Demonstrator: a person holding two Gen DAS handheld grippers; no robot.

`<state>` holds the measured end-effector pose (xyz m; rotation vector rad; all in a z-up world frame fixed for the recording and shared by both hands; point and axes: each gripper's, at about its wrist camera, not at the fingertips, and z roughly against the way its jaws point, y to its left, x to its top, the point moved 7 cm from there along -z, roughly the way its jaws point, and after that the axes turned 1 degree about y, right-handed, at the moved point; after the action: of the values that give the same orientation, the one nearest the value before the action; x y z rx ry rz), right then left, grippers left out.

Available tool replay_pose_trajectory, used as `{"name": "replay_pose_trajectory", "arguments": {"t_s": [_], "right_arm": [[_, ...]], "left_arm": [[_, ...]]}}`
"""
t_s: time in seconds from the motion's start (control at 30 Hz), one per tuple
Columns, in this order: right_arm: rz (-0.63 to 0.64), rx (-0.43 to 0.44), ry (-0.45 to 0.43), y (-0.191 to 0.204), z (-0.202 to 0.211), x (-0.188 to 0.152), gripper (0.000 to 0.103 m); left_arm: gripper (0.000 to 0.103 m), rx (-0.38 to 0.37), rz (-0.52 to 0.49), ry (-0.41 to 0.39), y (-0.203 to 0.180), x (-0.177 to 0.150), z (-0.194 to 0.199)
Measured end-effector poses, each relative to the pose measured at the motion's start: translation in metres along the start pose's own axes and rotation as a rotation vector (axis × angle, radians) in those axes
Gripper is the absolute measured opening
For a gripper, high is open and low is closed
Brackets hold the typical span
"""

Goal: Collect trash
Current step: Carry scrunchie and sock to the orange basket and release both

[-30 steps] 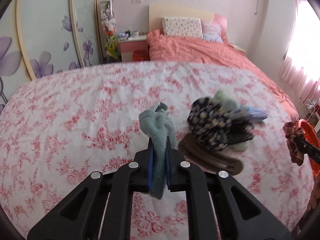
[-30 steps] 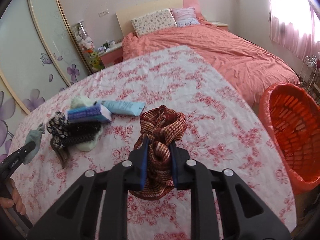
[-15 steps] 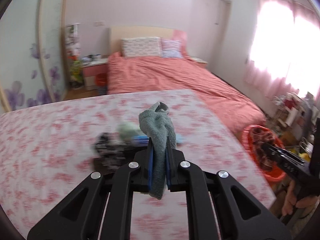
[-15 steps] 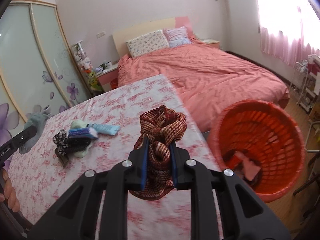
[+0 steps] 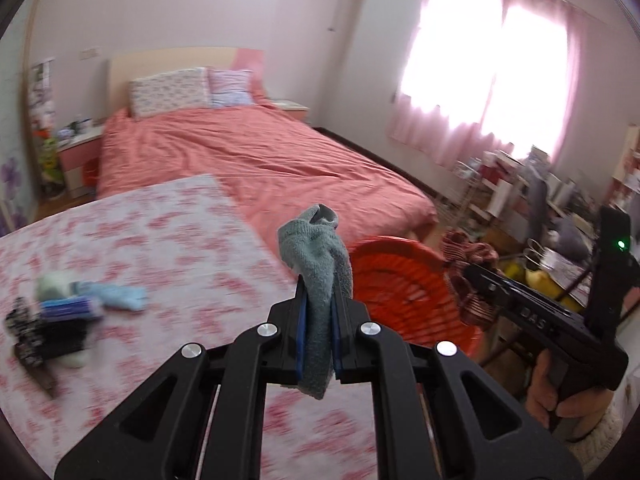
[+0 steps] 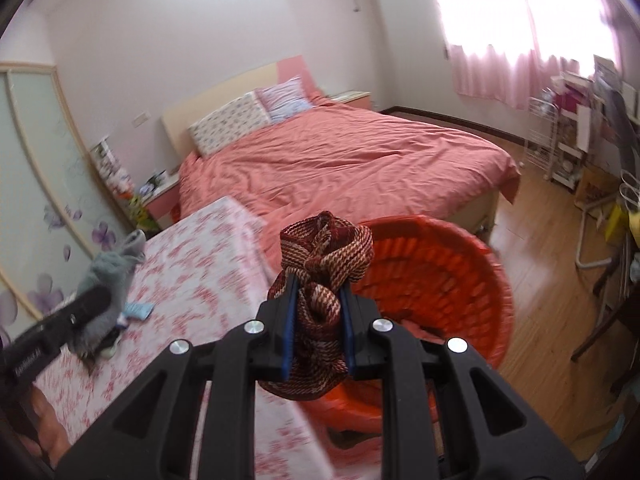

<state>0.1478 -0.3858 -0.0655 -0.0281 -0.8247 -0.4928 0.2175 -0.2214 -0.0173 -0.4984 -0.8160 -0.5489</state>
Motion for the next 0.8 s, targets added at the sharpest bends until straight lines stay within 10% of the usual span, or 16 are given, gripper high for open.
{"name": "replay_pose_trajectory", "arguments": {"t_s": [0.4,0.57,0.8], "right_arm": [[-0.096,-0.030,0.023,-0.067,-0.040,0.006,0.025],[-0.145,-0.027,0.050,-0.087,-0.060,0.004,0.034],[-0.135,-0.061,0.061,-0.091,-0.068,-0.007,0.043]], "left_arm": [[0.011,-0.128,-0.066,0.120,-0.070,-0.011,-0.080],[0.052,-0.102,-0.062,0.179,-0.073,-0.022,-0.103],[0.062,-0.001,-0.067,0.193,-0.053,-0.033,-0.099]]}}
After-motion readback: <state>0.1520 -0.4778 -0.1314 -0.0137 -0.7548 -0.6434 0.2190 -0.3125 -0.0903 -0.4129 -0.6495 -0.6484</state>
